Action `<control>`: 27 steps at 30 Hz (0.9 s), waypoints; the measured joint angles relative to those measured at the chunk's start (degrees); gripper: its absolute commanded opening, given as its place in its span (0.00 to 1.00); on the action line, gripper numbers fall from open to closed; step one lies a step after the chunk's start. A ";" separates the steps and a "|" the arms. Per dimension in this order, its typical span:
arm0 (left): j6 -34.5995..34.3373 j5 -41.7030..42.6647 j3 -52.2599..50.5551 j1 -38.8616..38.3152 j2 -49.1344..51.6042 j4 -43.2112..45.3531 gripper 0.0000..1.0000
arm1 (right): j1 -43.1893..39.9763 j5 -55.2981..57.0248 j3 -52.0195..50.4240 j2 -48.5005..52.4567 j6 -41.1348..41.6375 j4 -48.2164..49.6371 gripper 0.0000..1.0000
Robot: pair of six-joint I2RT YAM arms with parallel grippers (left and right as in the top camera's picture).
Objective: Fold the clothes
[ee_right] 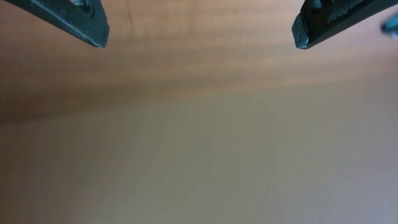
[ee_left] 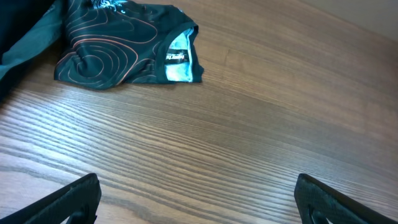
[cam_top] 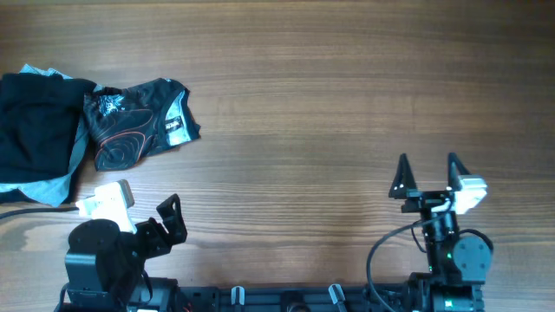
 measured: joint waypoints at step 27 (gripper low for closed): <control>0.00 -0.42 -18.73 7.67 -10.69 21.94 1.00 | 1.46 0.07 -1.25 -0.37 -2.51 -2.47 1.00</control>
